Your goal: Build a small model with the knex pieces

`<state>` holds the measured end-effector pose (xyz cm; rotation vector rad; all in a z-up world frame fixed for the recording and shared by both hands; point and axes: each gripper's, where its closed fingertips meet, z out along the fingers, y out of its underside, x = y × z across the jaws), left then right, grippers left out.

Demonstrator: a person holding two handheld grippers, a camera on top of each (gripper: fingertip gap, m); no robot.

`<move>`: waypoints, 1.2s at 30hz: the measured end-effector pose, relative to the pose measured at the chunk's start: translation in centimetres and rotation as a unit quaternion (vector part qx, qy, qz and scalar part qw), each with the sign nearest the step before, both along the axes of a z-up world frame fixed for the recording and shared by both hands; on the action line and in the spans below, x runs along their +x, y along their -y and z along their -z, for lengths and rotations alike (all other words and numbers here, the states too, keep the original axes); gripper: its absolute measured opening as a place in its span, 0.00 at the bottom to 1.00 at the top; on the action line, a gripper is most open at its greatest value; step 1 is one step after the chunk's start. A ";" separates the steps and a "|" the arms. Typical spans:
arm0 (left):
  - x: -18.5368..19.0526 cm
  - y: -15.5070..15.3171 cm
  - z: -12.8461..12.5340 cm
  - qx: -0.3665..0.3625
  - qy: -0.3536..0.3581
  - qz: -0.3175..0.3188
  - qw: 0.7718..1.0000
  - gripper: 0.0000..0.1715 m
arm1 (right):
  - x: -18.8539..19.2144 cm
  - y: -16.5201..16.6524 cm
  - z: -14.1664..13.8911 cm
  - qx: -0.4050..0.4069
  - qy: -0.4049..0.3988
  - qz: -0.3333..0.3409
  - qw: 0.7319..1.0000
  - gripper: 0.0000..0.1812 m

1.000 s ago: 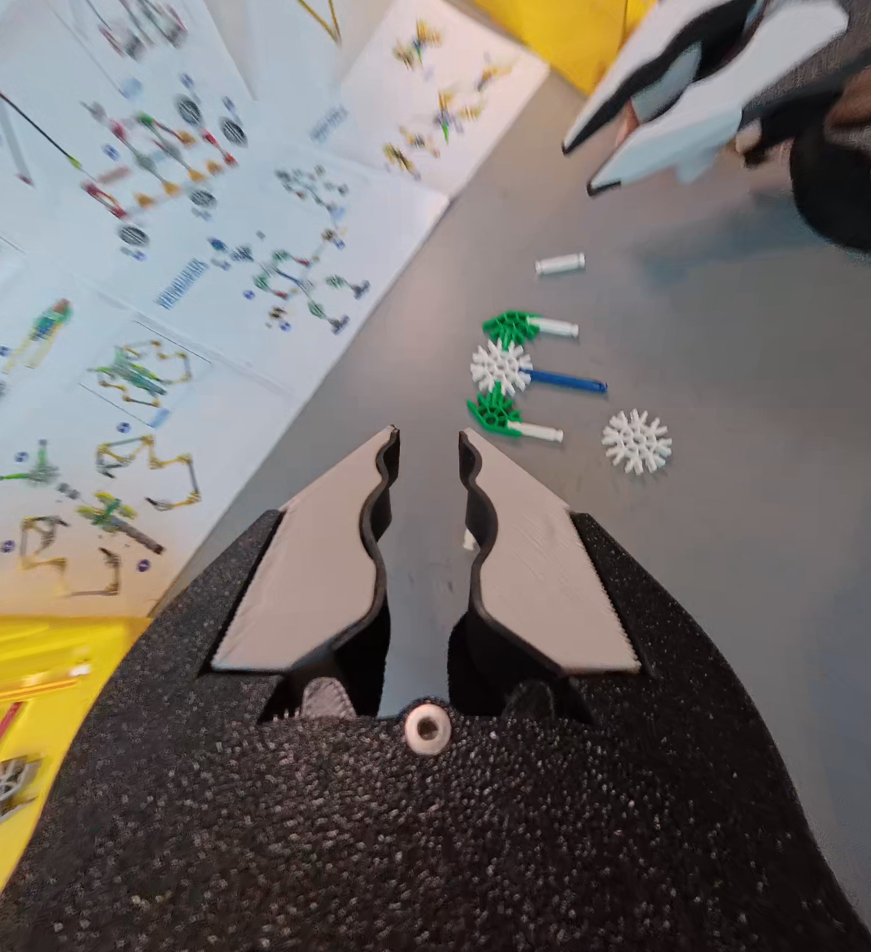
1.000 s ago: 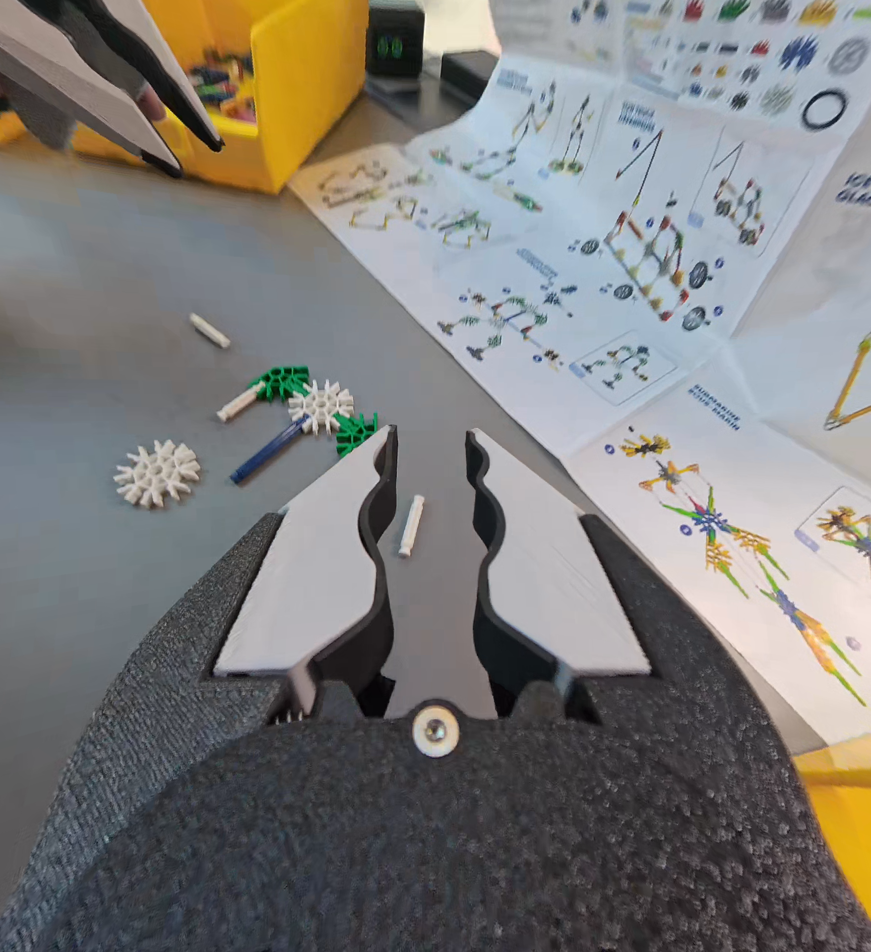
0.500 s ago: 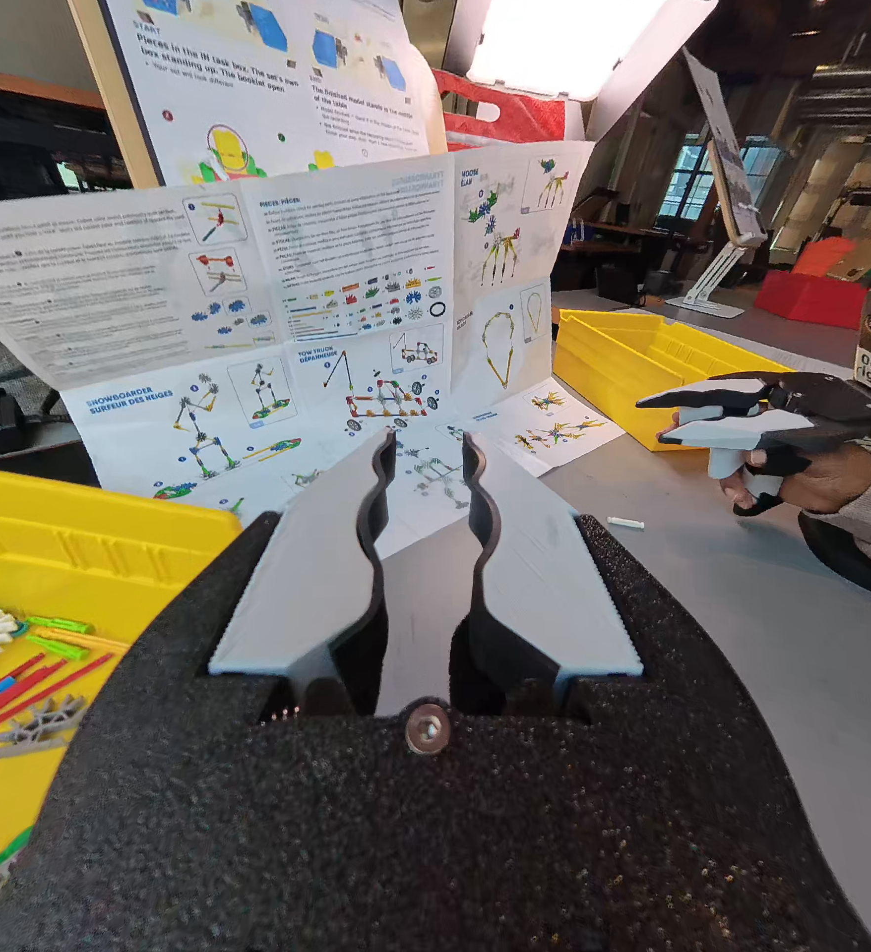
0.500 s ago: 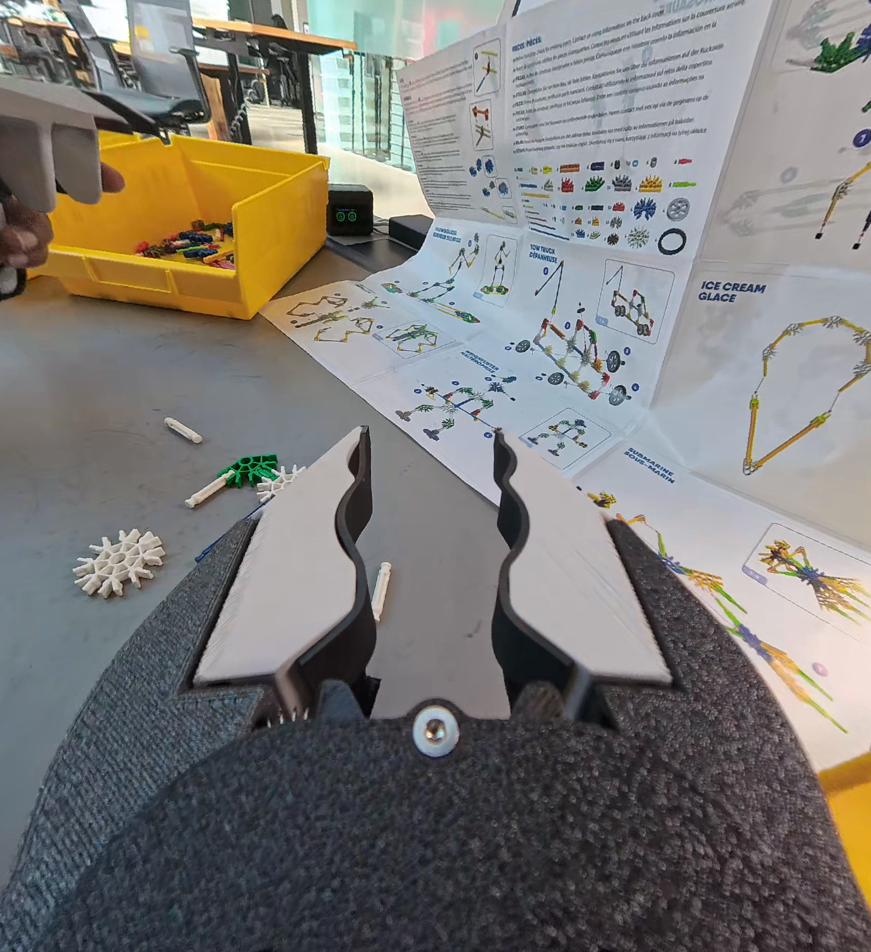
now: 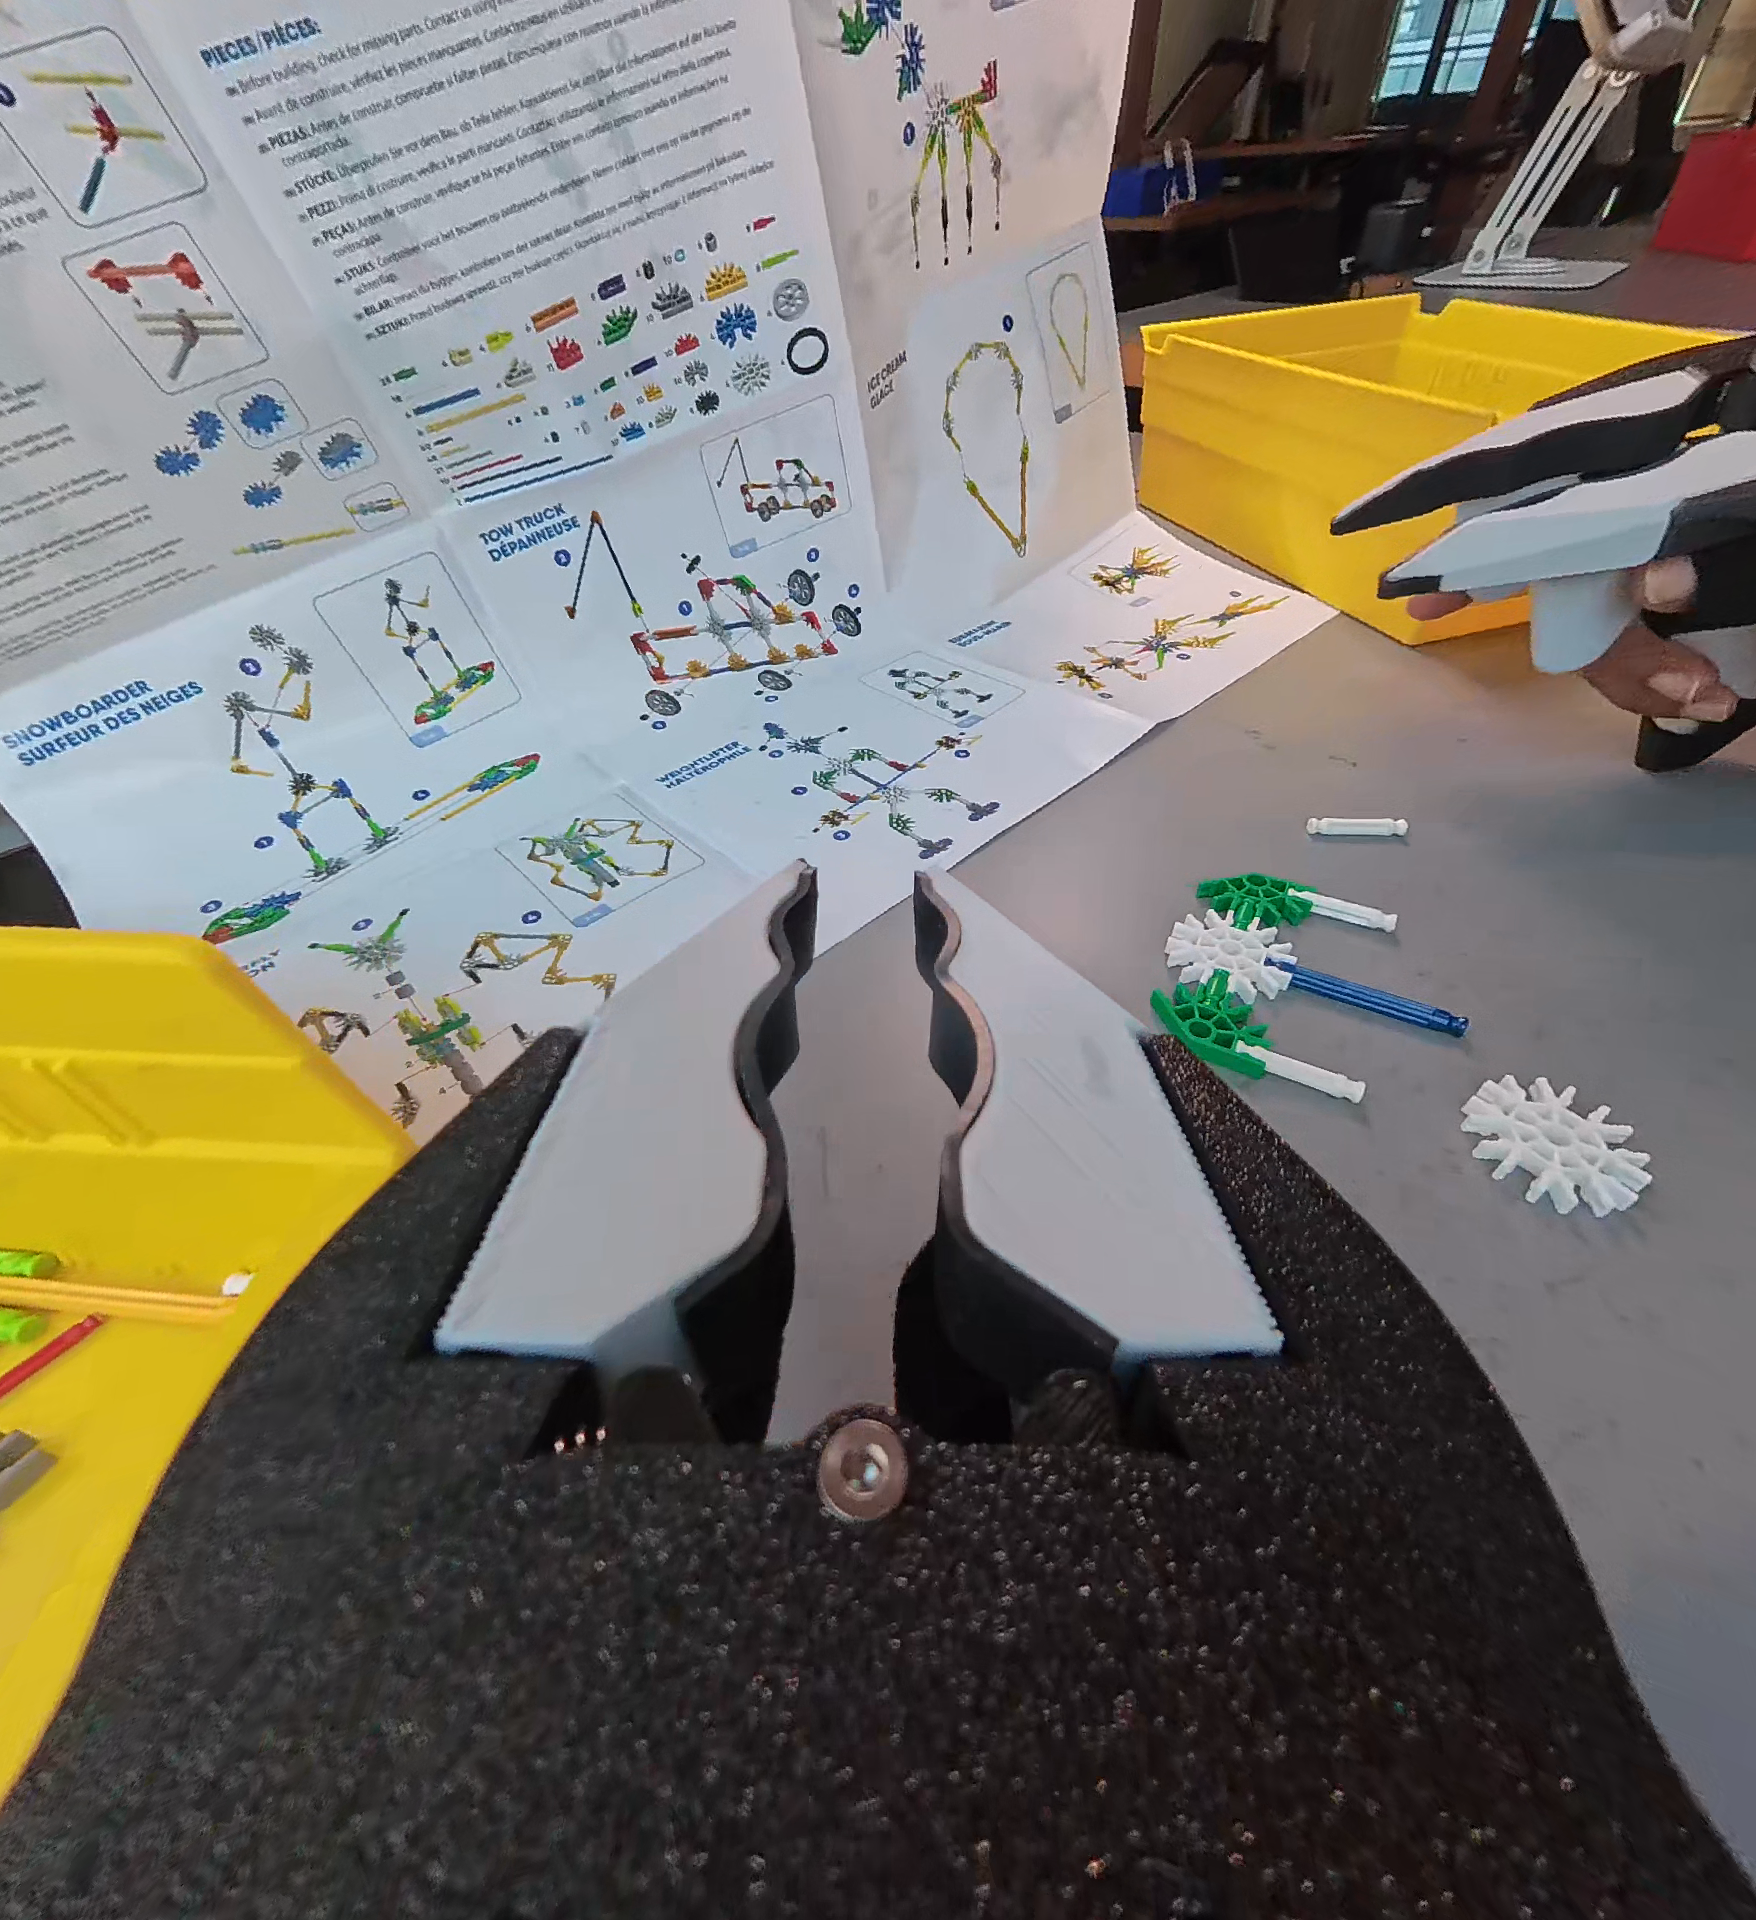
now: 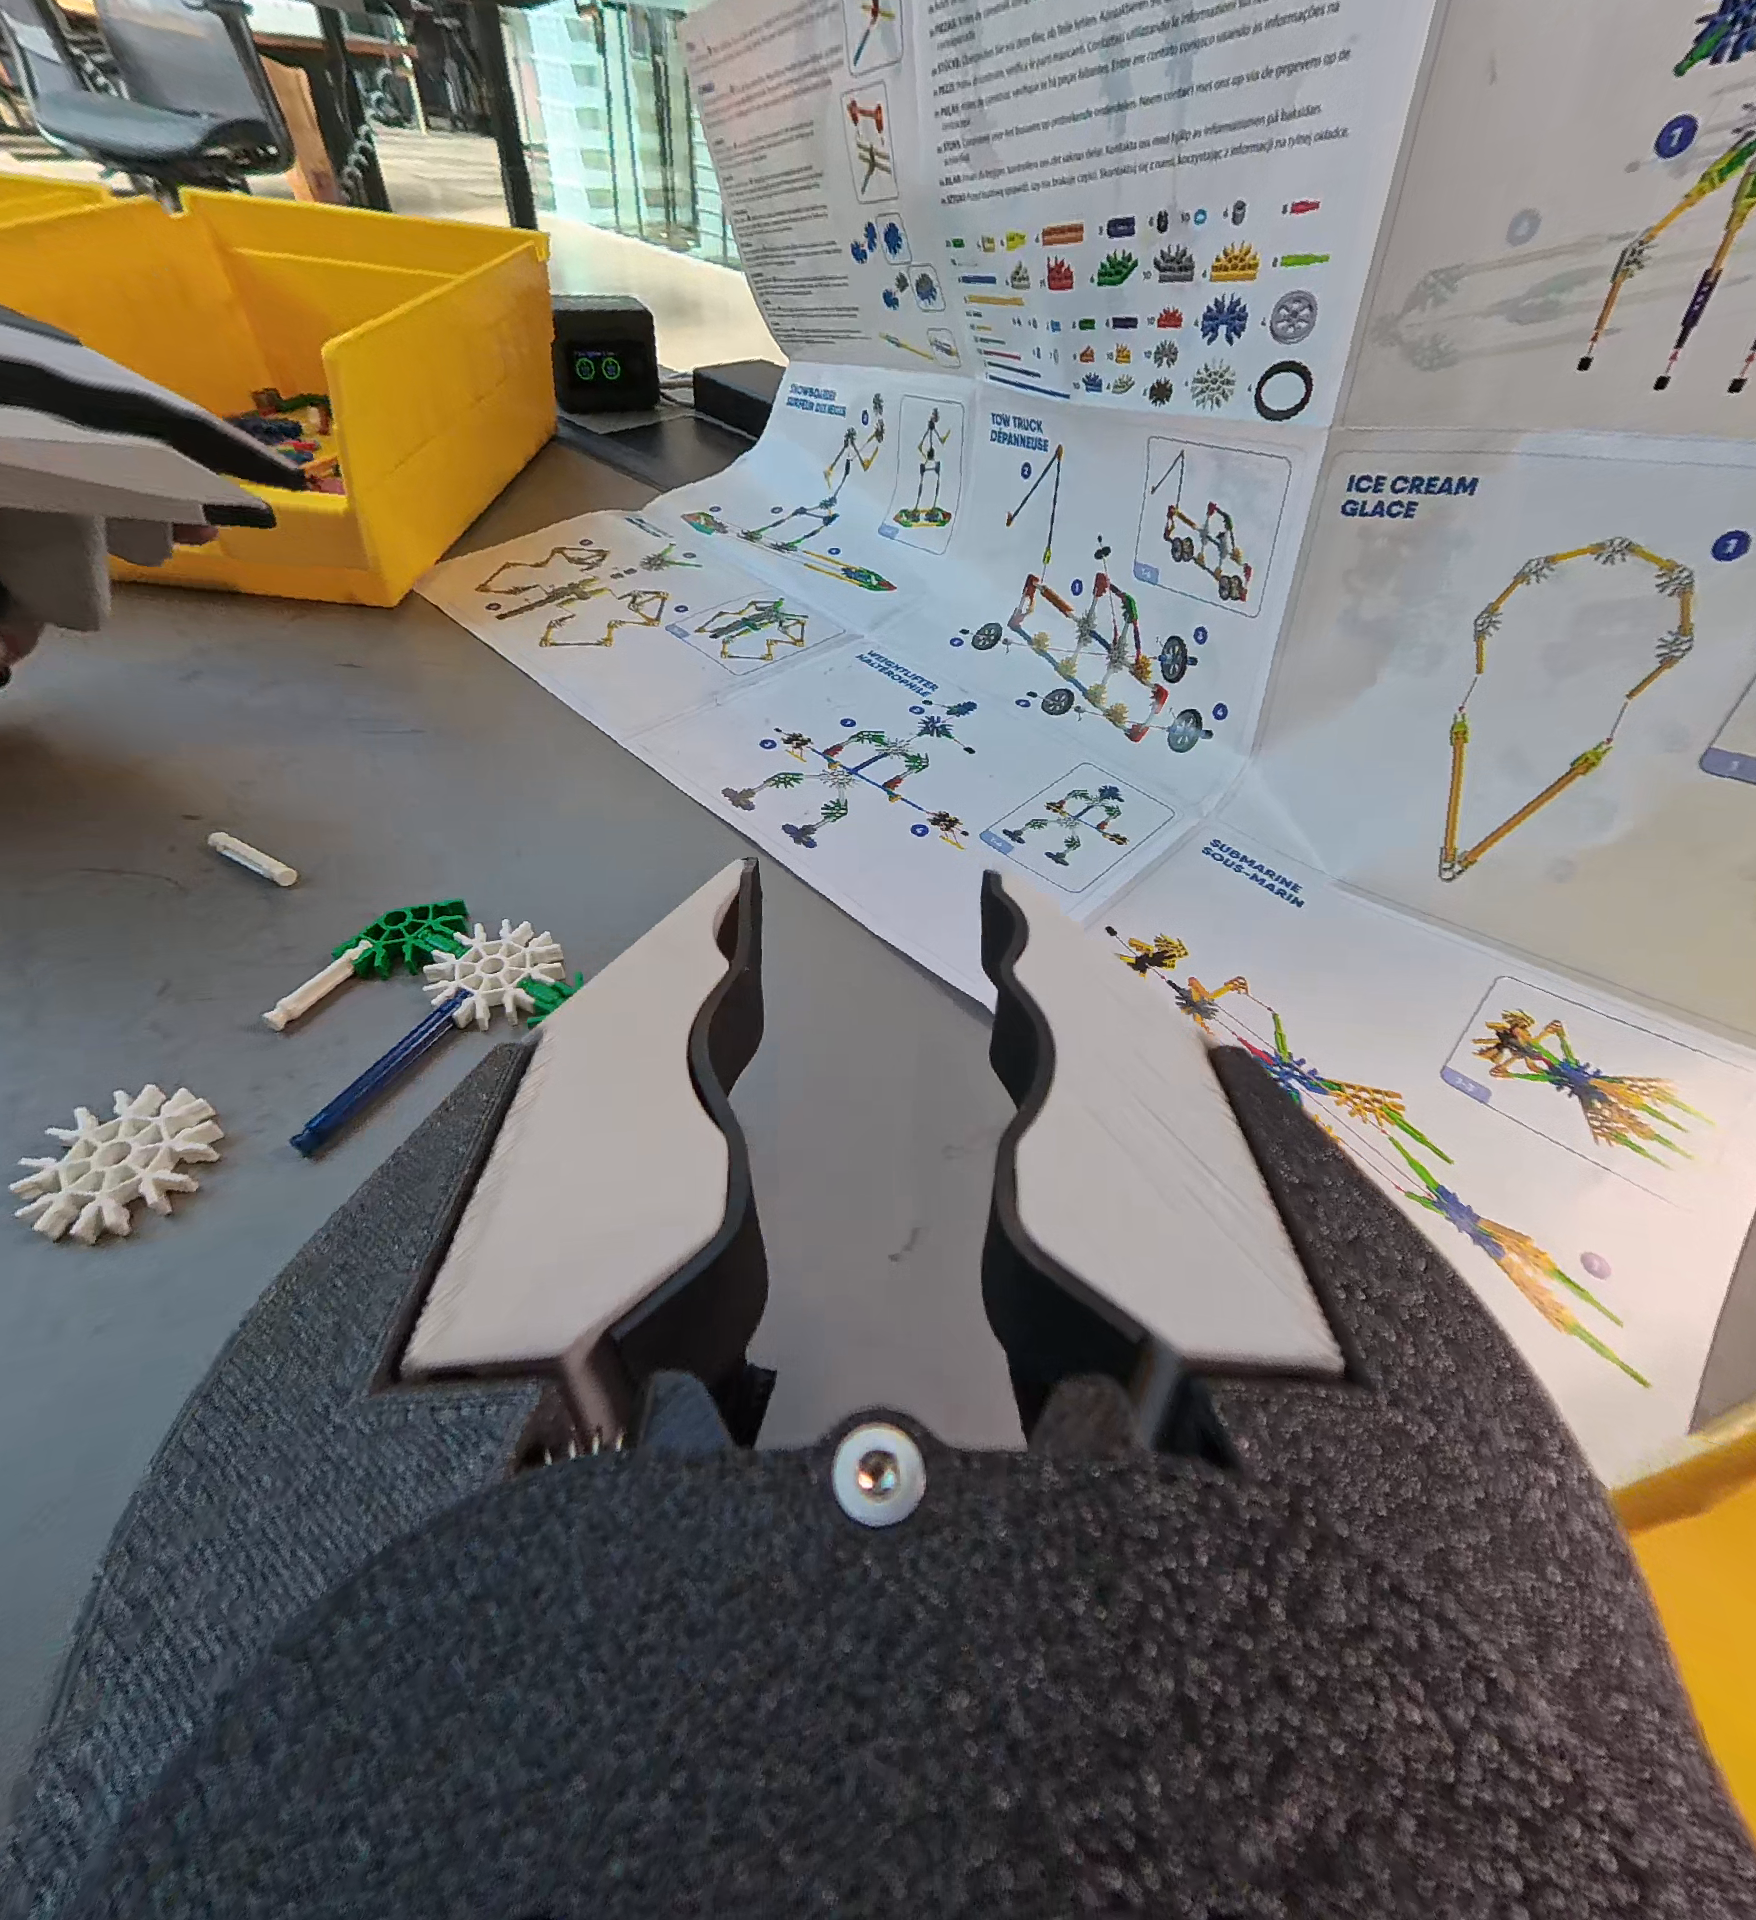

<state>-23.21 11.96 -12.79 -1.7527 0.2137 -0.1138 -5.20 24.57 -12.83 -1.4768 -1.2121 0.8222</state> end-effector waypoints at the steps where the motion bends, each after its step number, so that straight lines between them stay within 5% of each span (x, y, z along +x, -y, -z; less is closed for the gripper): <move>1: 0.1 0.0 0.2 -0.006 0.006 0.002 1.000 0.10 | -0.3 -0.3 -0.2 -0.006 -0.003 0.006 1.000 0.23; 12: -0.3 0.3 0.9 -0.030 0.020 -0.006 0.999 0.10 | -7.9 -2.6 -0.3 -0.008 0.007 -0.022 1.000 0.23; 22: -0.8 -0.4 1.8 -0.046 0.019 -0.020 0.999 0.10 | -4.5 -2.1 -0.1 0.006 -0.002 -0.008 1.000 0.22; 36: -1.1 -3.2 0.7 -0.036 -0.001 -0.055 0.998 0.12 | -5.1 -1.4 1.5 0.018 0.049 -0.016 0.999 0.22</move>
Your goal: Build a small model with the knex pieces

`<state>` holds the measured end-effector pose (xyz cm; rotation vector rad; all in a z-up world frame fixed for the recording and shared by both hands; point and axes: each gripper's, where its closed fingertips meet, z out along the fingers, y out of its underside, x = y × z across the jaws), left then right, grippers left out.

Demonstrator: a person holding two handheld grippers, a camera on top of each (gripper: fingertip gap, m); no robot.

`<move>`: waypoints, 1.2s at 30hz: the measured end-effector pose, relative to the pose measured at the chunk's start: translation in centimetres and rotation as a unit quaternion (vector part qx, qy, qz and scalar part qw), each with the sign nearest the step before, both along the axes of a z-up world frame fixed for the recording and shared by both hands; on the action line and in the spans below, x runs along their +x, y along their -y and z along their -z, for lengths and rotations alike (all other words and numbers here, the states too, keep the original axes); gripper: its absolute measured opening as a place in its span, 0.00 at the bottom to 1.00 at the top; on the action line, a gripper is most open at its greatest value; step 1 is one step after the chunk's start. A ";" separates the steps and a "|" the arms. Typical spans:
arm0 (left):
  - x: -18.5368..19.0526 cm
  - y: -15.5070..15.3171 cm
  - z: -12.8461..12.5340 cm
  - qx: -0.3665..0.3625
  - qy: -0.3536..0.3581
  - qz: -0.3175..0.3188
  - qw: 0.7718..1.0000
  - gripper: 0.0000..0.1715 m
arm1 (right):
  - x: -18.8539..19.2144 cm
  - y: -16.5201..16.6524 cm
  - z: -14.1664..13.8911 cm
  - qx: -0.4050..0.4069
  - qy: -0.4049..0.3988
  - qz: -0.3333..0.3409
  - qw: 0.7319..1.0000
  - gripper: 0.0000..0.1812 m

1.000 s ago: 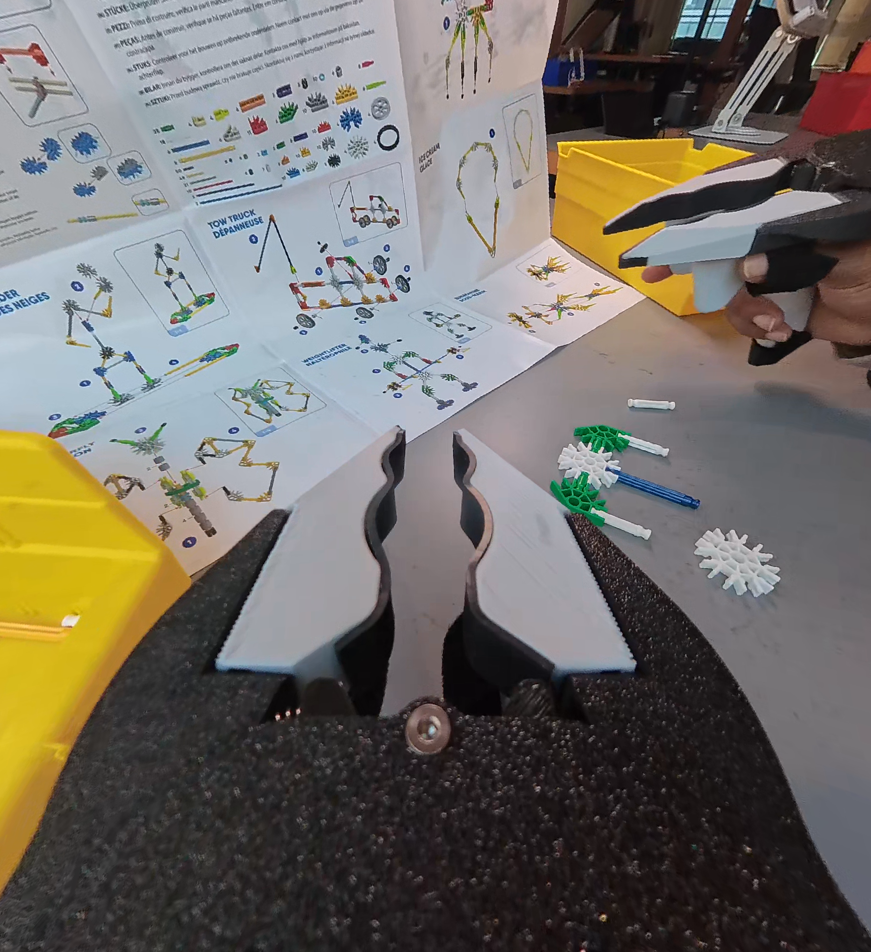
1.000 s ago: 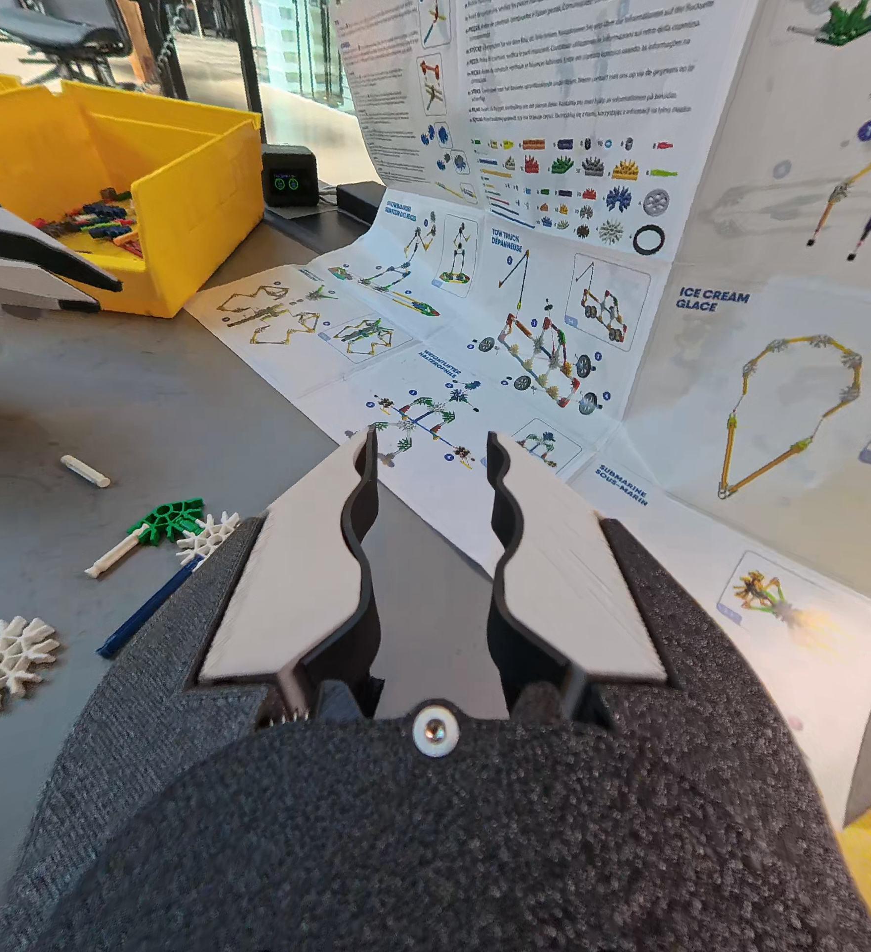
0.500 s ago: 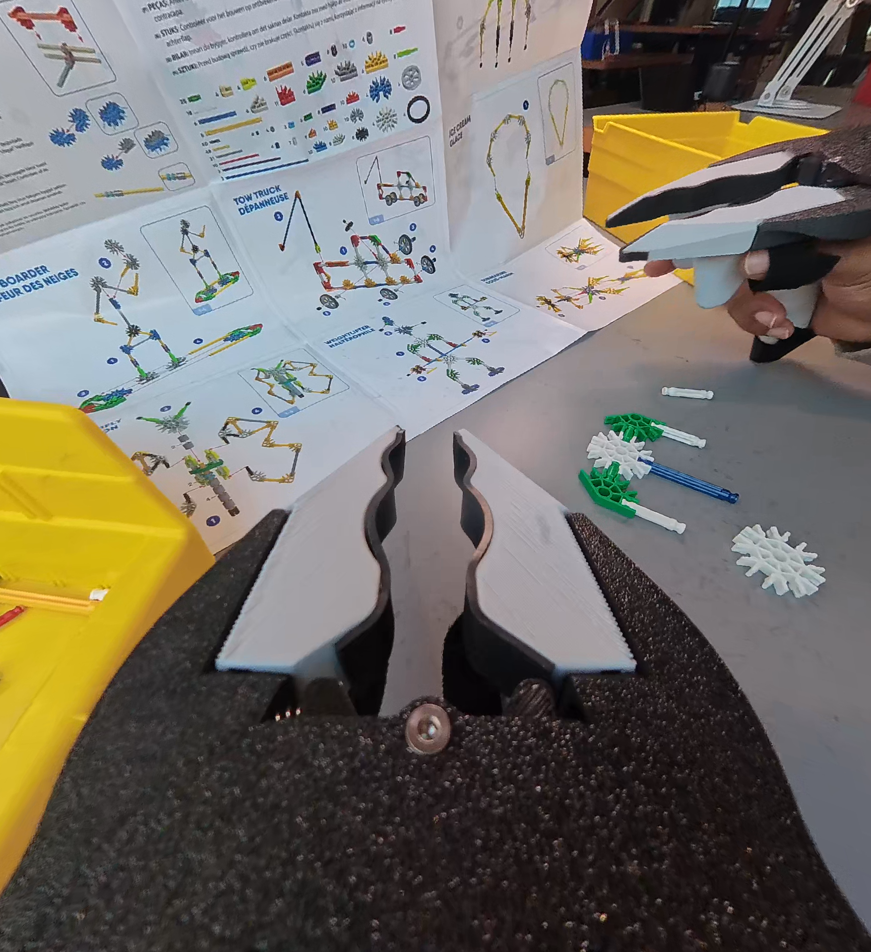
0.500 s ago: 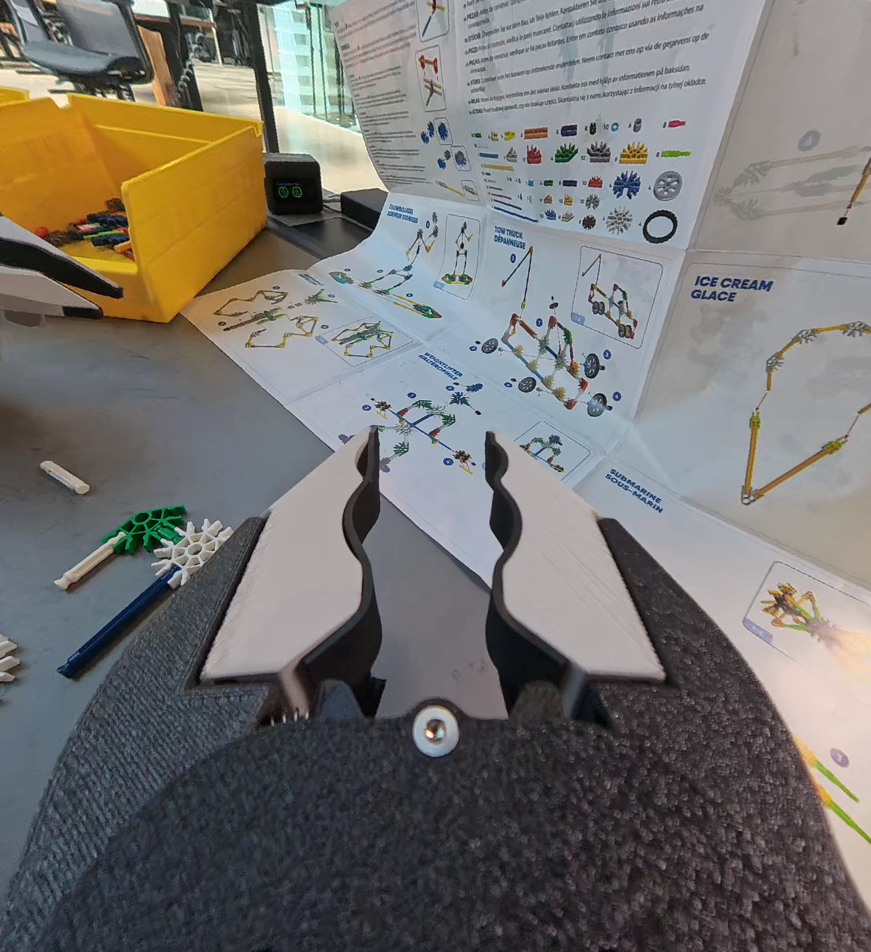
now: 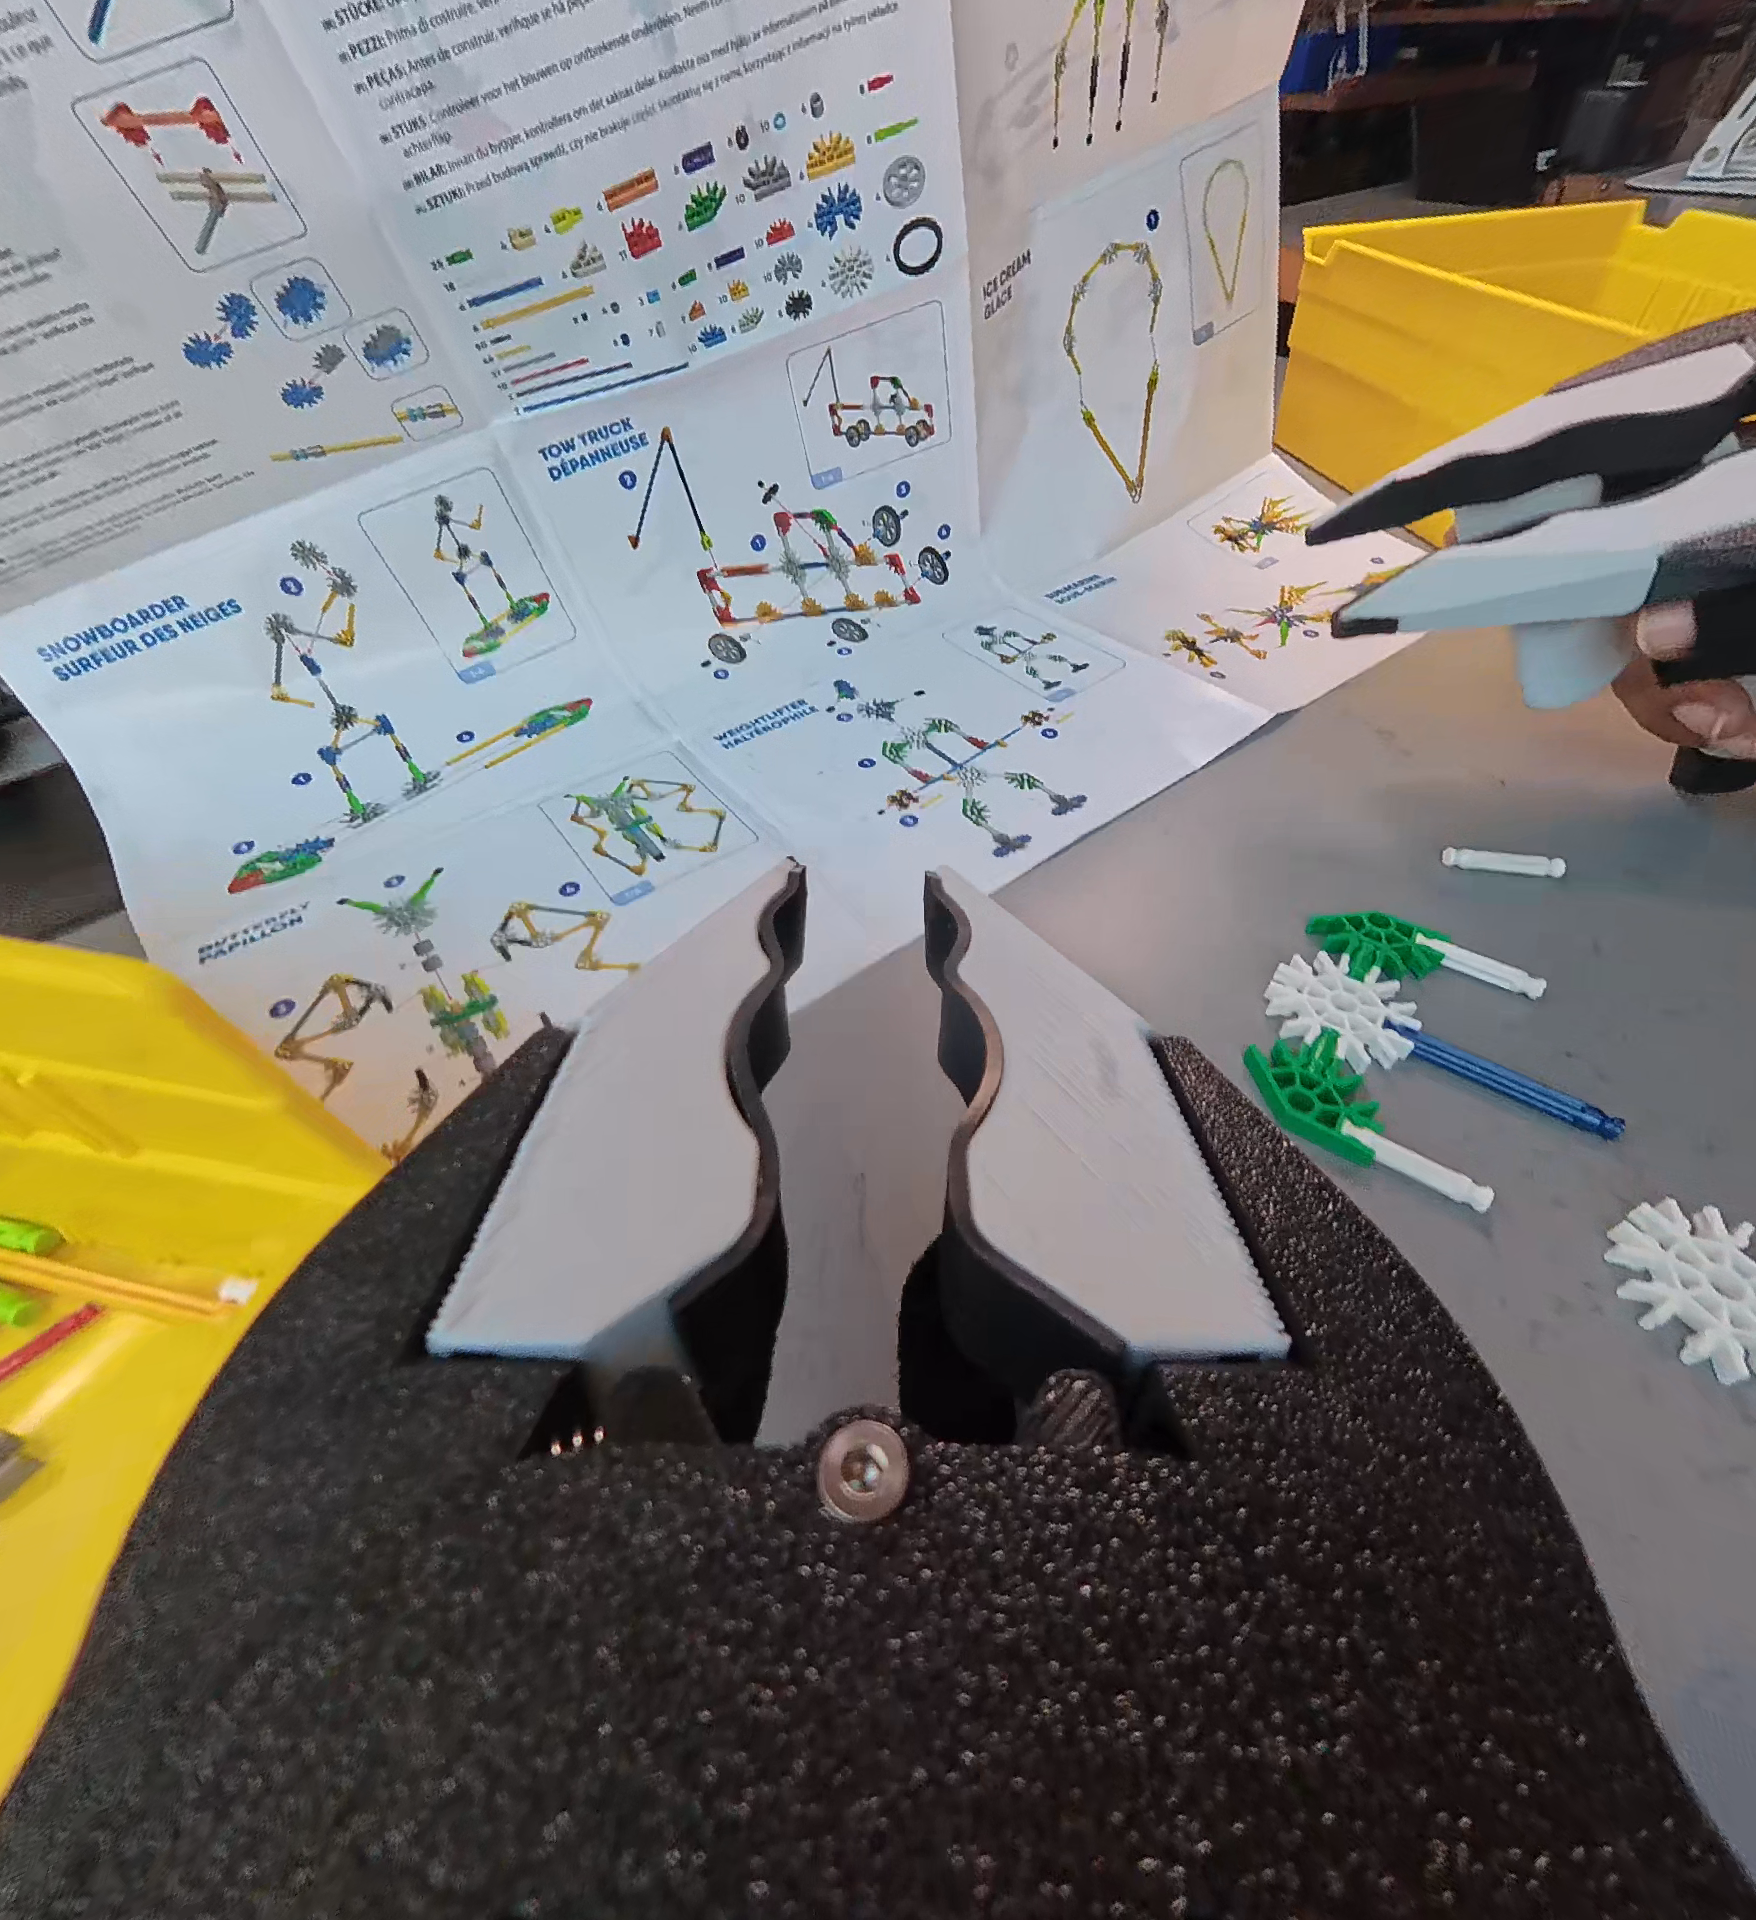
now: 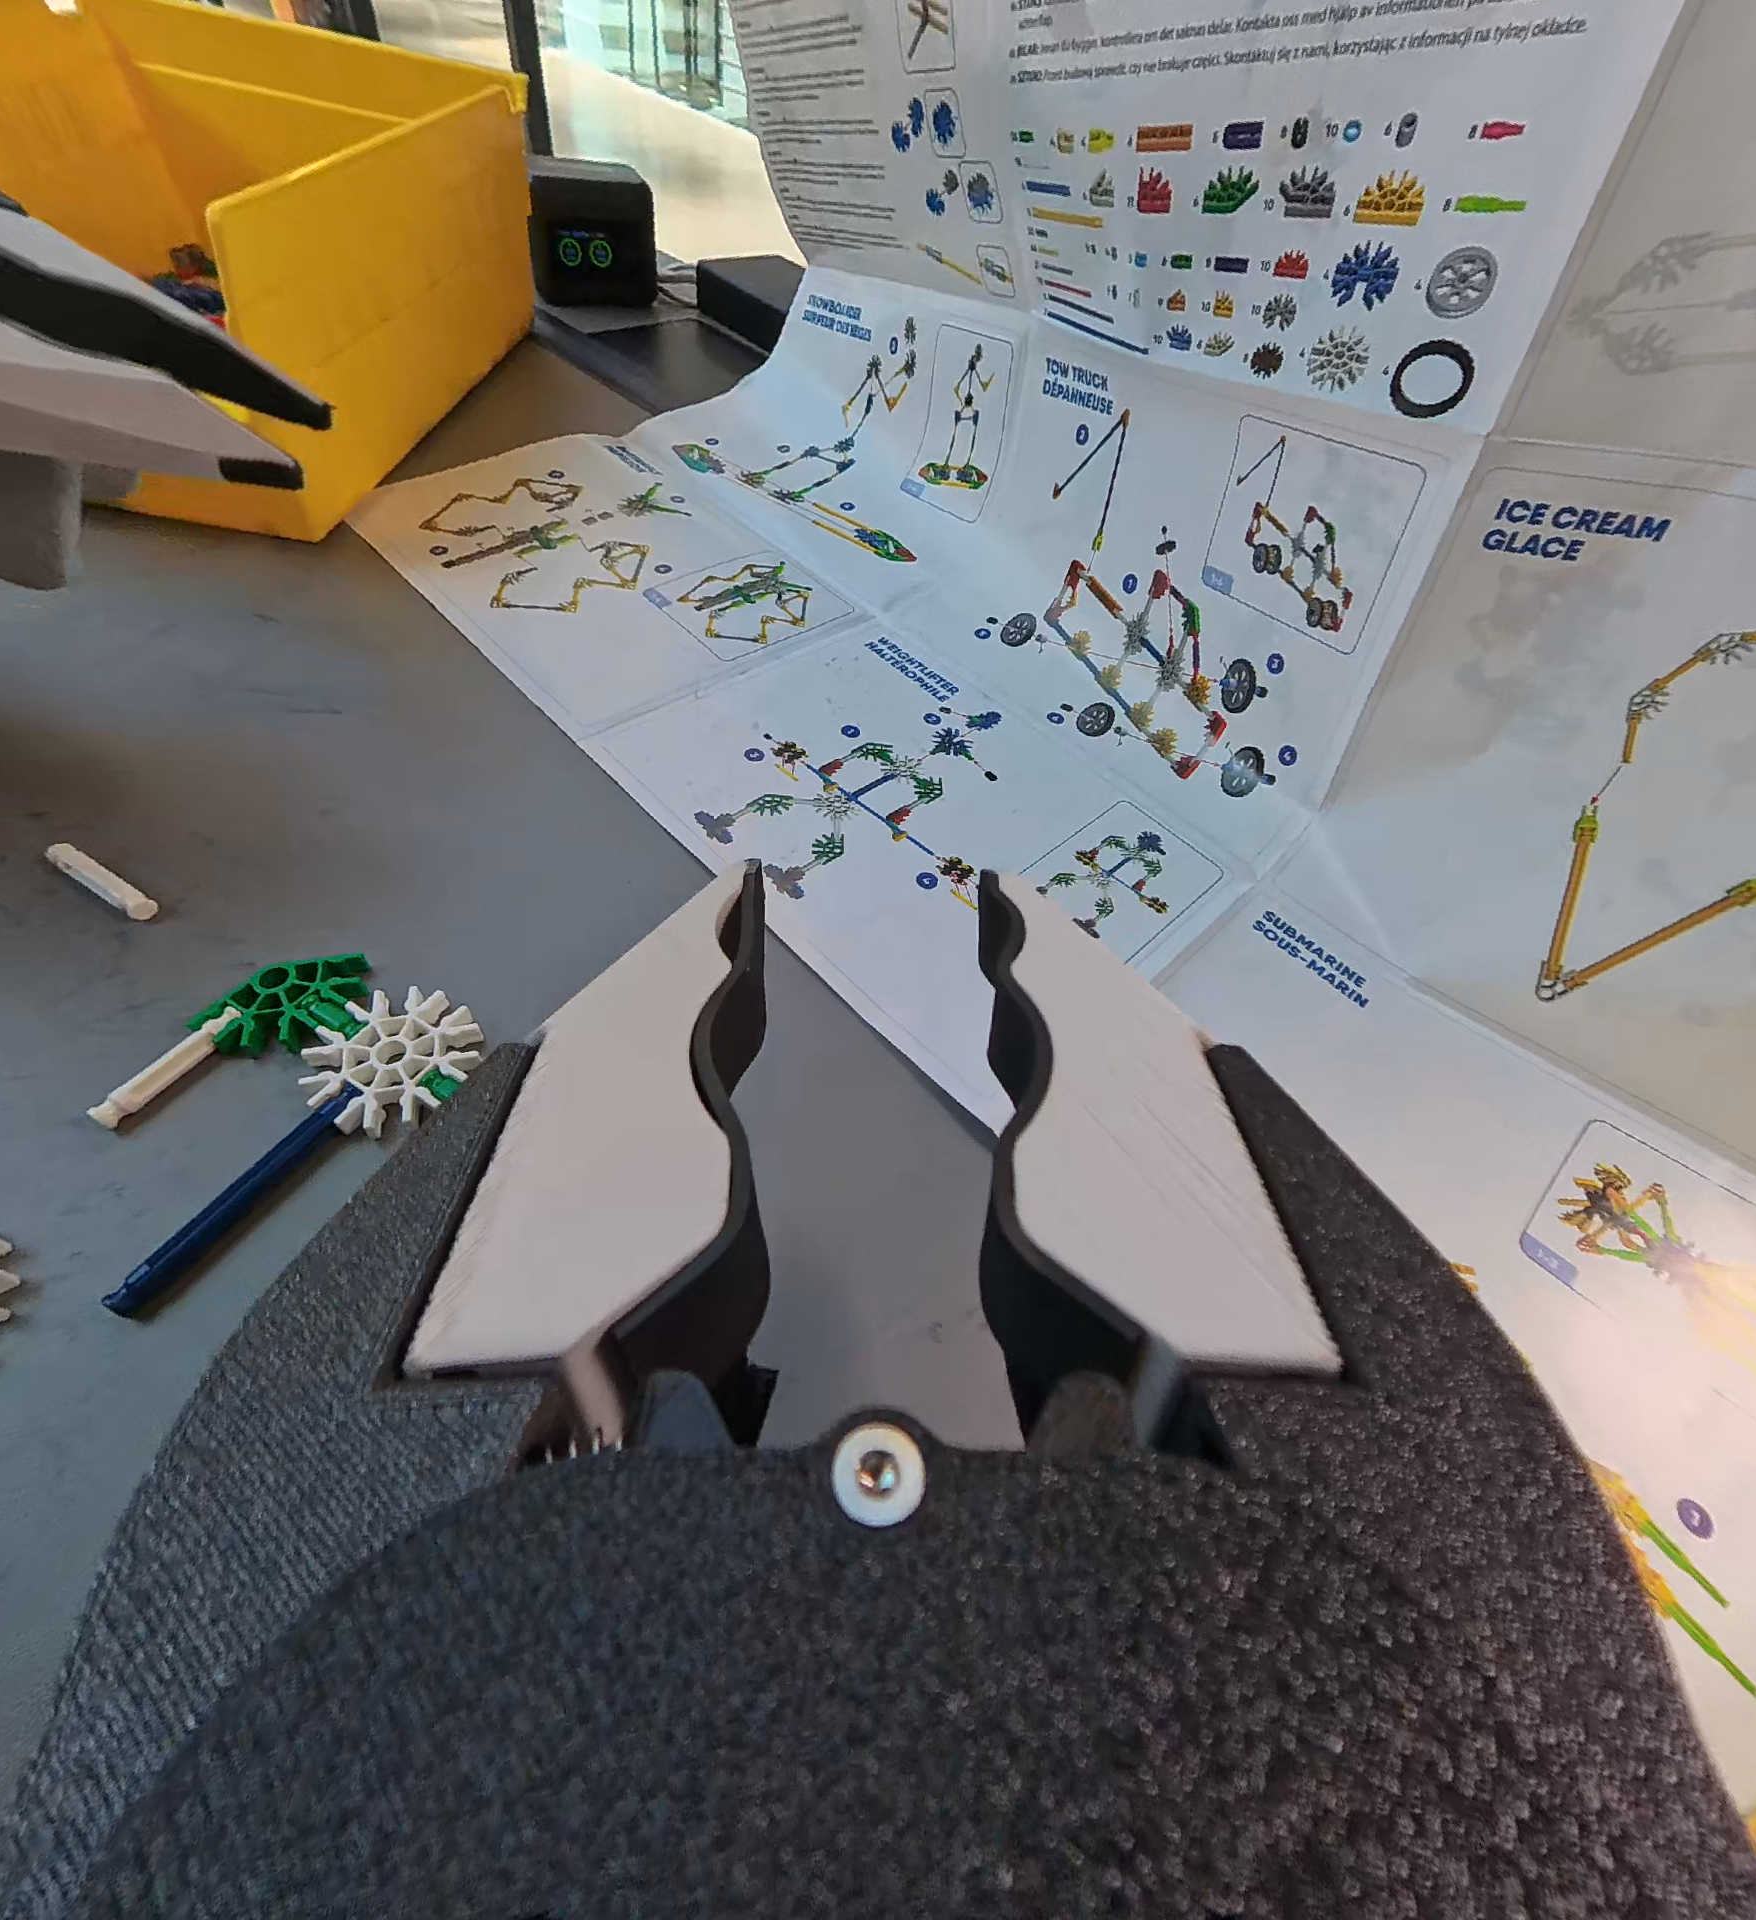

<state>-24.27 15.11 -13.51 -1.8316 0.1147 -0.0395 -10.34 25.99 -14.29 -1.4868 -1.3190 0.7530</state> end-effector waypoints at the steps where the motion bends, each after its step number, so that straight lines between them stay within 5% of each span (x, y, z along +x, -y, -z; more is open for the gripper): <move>1: -0.1 -0.6 -0.5 0.004 -0.003 -0.002 1.000 0.13 | 0.0 0.1 0.1 0.002 0.003 -0.001 1.000 0.22; 8: -1.0 -2.3 -0.5 0.003 0.037 -0.022 0.999 0.13 | 0.1 0.2 0.1 -0.002 0.003 -0.004 1.000 0.20; 36: 1.0 -0.6 3.9 -0.088 -0.030 0.043 0.995 0.15 | -0.5 2.0 1.9 0.024 0.059 -0.047 0.997 0.12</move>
